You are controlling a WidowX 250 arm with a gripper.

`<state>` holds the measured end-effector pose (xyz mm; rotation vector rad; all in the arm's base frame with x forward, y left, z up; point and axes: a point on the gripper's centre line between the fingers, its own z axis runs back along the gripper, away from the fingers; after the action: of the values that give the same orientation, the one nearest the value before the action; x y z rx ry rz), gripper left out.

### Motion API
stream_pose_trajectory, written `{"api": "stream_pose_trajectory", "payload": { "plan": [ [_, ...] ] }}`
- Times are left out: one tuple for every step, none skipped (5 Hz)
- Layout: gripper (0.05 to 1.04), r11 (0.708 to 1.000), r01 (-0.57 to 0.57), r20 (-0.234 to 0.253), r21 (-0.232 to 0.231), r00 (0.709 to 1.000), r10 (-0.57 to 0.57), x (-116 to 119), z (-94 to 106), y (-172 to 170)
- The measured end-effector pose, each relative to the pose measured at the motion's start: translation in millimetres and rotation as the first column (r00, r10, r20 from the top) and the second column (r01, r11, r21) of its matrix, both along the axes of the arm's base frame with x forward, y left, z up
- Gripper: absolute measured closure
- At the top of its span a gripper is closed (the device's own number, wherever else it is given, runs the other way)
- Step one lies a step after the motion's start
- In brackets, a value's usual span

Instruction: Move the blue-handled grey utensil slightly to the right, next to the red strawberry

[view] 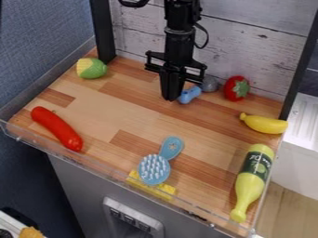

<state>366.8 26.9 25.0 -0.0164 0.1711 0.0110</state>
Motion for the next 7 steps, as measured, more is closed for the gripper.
{"api": "stream_pose_trajectory", "payload": {
  "plan": [
    [0.850,0.993,-0.118,-0.009,0.005,0.993,0.118,-1,0.6,-3],
    [0.598,0.955,-0.296,0.005,0.020,0.955,0.296,6,8.1,-10],
    [0.304,0.871,-0.491,0.030,0.027,0.871,0.490,16,17.3,-14],
    [0.092,0.741,-0.671,0.040,0.034,0.741,0.670,22,18.9,-16],
    [0.082,0.626,-0.779,0.042,0.046,0.627,0.778,23,15.8,-17],
    [0.082,0.613,-0.789,0.046,0.045,0.615,0.787,24,16.1,-23],
    [0.083,0.694,-0.719,0.038,0.044,0.695,0.718,25,11.2,-32]
  ]
}}
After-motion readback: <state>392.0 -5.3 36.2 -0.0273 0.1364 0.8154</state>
